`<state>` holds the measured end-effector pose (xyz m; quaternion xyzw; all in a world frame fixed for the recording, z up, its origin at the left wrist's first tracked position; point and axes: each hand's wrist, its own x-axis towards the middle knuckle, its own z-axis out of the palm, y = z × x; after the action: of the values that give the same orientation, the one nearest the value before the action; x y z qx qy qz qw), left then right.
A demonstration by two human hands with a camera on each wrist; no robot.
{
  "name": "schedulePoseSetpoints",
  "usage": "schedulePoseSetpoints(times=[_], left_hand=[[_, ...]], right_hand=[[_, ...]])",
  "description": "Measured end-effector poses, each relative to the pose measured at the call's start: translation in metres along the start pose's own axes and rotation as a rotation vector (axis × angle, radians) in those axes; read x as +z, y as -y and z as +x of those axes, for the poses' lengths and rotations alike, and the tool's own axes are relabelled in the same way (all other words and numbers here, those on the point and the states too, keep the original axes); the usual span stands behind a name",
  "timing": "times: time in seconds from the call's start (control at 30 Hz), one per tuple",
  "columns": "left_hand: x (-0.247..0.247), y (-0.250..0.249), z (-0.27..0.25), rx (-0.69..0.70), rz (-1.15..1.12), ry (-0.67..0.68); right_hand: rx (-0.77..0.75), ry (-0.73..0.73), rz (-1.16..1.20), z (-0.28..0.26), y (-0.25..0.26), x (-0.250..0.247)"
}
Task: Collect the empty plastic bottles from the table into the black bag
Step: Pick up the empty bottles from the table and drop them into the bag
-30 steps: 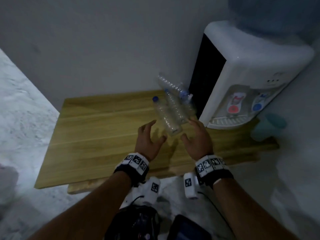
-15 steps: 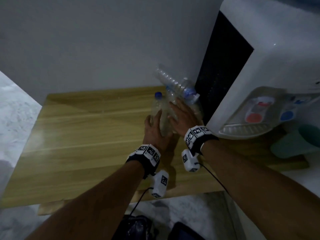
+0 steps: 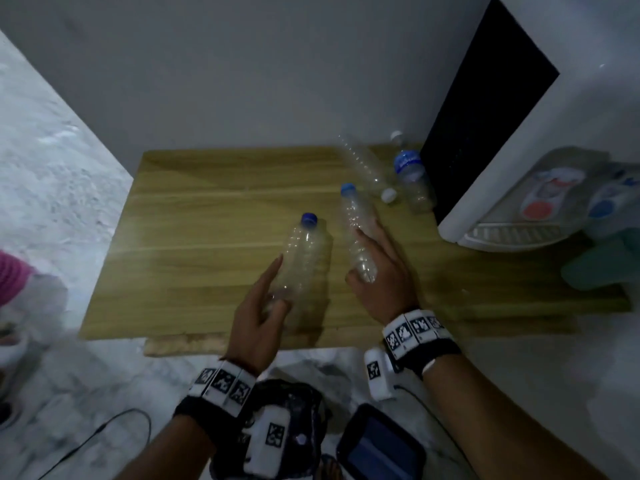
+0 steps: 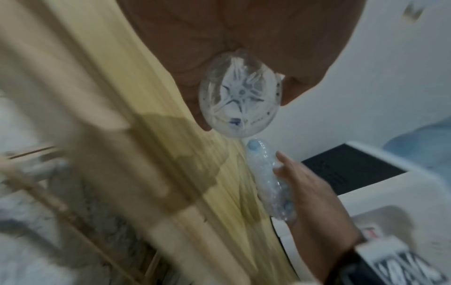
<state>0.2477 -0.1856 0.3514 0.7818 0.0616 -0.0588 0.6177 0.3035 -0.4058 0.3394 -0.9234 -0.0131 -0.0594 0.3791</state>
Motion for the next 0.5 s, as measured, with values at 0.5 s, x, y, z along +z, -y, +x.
schedulePoseSetpoints(times=[0.5], left_hand=[[-0.166, 0.101, -0.278, -0.304, 0.069, 0.096]], right_hand=[[0.127, 0.197, 0.142, -0.343, 0.079, 0.076]])
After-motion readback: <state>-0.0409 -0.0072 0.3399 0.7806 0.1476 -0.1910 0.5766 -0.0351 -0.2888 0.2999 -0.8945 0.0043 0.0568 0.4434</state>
